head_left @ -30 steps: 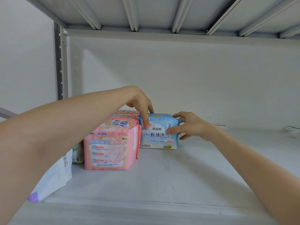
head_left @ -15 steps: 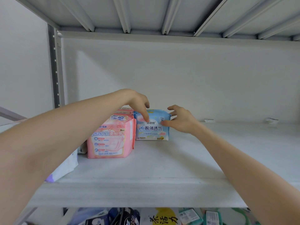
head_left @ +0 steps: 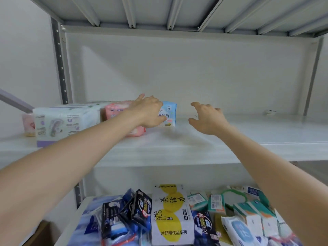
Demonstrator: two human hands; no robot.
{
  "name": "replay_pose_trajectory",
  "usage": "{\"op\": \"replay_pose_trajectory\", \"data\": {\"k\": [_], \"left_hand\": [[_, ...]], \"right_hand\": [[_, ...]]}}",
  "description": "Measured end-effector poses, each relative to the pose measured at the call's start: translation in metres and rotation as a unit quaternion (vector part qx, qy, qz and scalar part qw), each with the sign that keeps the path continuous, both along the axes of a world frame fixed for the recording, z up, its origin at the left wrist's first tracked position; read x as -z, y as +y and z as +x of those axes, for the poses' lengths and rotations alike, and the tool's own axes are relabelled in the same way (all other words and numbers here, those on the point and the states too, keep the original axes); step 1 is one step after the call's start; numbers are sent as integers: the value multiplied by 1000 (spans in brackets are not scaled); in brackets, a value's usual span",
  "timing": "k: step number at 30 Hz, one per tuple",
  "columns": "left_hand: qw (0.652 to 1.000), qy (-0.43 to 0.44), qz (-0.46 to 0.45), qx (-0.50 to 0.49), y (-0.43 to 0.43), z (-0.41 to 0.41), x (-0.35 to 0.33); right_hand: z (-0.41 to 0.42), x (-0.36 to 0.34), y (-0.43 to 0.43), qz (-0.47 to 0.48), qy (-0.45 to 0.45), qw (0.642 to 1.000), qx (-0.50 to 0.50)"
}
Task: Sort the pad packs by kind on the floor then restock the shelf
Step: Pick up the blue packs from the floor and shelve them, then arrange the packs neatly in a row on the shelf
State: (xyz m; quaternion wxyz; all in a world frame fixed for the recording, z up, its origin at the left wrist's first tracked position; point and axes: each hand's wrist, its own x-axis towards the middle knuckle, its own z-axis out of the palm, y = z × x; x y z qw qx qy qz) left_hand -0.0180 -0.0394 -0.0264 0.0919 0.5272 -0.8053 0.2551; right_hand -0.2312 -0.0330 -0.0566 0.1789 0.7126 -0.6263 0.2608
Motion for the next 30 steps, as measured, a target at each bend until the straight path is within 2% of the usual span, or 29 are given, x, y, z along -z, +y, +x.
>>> {"op": "replay_pose_trajectory", "data": {"k": [13, 20, 30], "left_hand": [[997, 65, -25, -26, 129, 7, 71], [994, 78, -7, -83, 209, 5, 114], [982, 68, -75, -157, 297, 57, 152]], "right_hand": [[-11, 43, 130, -21, 36, 999, -5], [-13, 79, 195, -18, 81, 996, -18], [40, 107, 262, -4, 92, 993, -74]]}}
